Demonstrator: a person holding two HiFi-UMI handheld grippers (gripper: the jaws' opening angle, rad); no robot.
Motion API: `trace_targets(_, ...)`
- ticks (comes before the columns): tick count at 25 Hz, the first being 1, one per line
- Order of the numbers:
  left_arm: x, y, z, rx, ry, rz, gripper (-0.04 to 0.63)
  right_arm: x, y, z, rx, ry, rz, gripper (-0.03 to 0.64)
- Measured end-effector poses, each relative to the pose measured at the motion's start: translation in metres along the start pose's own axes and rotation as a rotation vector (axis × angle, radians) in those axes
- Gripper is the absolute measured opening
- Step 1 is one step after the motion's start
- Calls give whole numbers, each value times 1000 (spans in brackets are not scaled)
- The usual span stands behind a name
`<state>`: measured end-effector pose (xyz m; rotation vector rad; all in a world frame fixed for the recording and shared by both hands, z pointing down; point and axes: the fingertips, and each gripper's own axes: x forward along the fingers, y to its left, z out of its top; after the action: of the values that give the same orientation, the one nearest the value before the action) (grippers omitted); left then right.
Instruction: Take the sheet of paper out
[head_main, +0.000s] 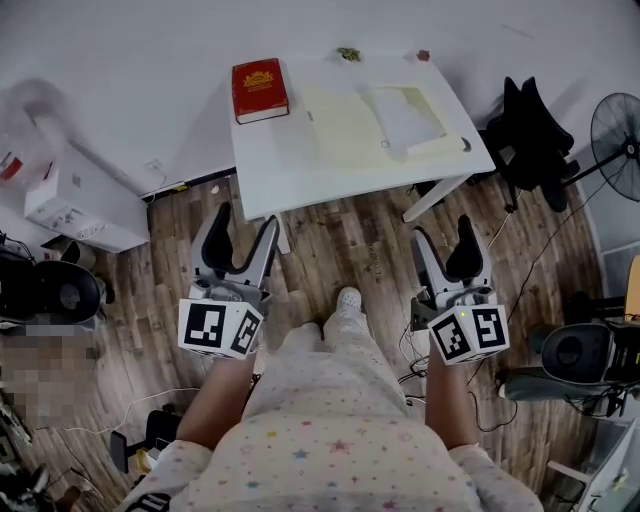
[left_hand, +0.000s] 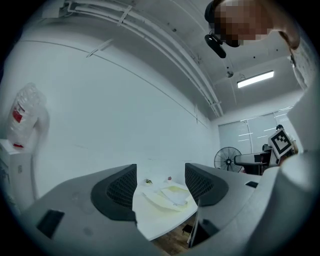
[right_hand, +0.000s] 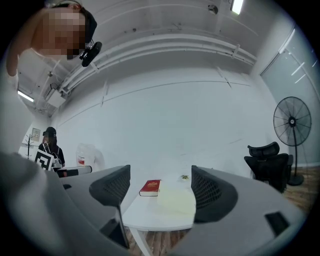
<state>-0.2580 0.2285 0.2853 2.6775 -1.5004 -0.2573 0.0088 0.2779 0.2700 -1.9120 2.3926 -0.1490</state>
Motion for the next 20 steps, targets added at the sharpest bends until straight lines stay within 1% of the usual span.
trace_targets(5,11,2,-8,-8,12,12,278,15,-10,-7,8,20,13,364)
trace_targets(11,40,4,-10,1,11,61,278,50,-28,-6,17,30,71,362)
trace_targets(15,74,-5,-13,8,14,70,278,73,-56,-1,20,28,91,362)
trace_targets(20,118,-25,-24,10,29,76,276,97,-104,-3,36,50,101,356)
